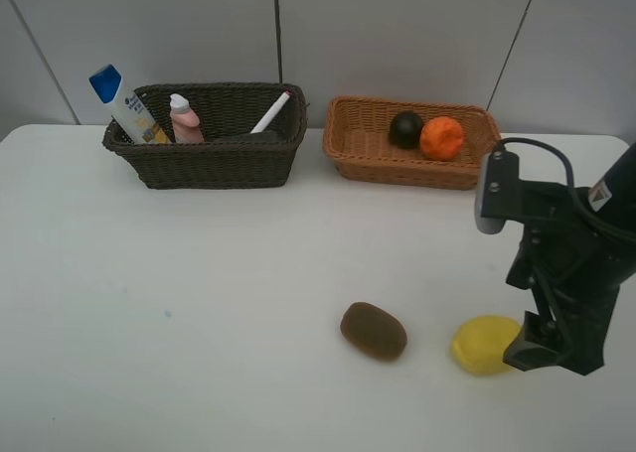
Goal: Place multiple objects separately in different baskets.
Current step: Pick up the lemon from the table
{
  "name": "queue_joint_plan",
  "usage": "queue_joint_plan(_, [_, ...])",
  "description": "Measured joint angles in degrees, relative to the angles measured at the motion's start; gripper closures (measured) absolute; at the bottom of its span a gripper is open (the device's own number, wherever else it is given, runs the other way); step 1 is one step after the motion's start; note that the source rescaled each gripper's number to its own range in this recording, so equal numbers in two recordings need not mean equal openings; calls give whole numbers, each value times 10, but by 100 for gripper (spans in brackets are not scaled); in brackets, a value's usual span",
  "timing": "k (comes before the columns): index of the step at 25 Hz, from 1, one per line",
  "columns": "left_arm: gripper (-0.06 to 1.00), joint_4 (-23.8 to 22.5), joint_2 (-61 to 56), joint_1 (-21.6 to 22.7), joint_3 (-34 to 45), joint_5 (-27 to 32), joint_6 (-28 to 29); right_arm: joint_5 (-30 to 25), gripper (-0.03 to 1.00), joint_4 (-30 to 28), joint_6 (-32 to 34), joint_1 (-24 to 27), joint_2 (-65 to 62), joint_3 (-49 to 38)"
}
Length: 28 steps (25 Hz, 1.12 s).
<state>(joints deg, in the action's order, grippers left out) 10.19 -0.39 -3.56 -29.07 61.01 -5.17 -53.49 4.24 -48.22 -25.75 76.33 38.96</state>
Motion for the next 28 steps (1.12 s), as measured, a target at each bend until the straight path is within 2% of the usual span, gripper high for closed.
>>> queue_joint_plan(3, [-6, 0, 0, 0, 0, 0, 0, 3, 0, 6, -21, 0, 0, -1])
queue_joint_plan(16, [-6, 0, 0, 0, 0, 0, 0, 109, 0, -1, -34, 0, 1, -52])
queue_joint_plan(28, [-6, 0, 0, 0, 0, 0, 0, 132, 0, -4, -46, 0, 65, -52])
